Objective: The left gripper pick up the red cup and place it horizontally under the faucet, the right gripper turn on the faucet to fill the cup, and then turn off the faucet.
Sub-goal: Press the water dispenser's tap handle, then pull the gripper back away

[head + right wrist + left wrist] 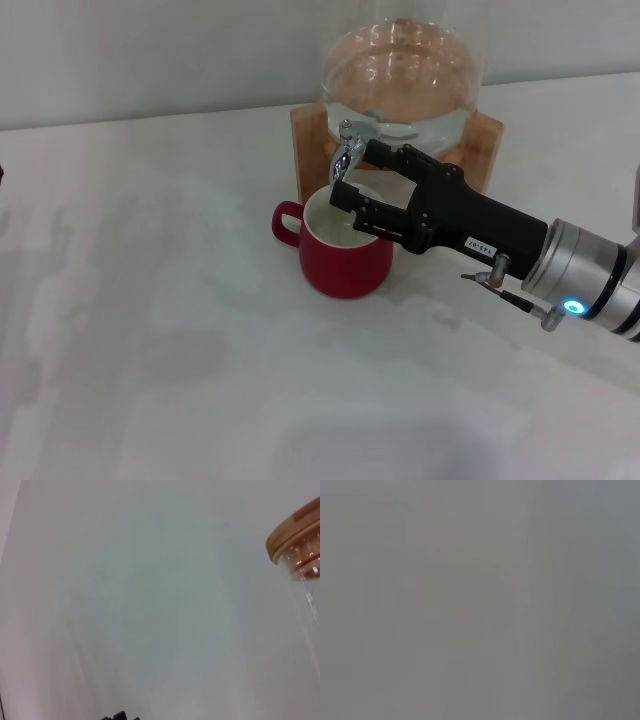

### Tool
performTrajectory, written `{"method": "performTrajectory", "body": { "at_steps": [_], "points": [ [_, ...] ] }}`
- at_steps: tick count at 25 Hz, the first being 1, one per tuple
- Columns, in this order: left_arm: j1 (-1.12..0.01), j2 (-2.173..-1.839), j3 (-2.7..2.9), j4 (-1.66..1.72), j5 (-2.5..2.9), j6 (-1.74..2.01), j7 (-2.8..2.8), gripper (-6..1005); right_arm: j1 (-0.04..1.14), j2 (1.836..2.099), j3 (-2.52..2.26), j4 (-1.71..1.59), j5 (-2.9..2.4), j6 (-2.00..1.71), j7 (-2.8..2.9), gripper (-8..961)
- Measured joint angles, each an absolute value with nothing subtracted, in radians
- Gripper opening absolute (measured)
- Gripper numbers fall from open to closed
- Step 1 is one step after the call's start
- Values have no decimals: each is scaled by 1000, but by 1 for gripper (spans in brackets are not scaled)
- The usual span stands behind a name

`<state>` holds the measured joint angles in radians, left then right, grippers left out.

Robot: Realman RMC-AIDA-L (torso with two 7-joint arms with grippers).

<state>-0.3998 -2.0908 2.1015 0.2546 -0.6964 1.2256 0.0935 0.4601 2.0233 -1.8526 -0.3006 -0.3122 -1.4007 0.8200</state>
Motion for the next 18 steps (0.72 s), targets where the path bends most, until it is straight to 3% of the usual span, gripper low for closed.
{"method": "performTrajectory", "body": {
  "at_steps": [18],
  "points": [
    [-403, -2091, 2102, 253, -696, 1215, 94, 657, 459, 2022, -1839, -301, -313, -1397, 817, 868]
  ]
}}
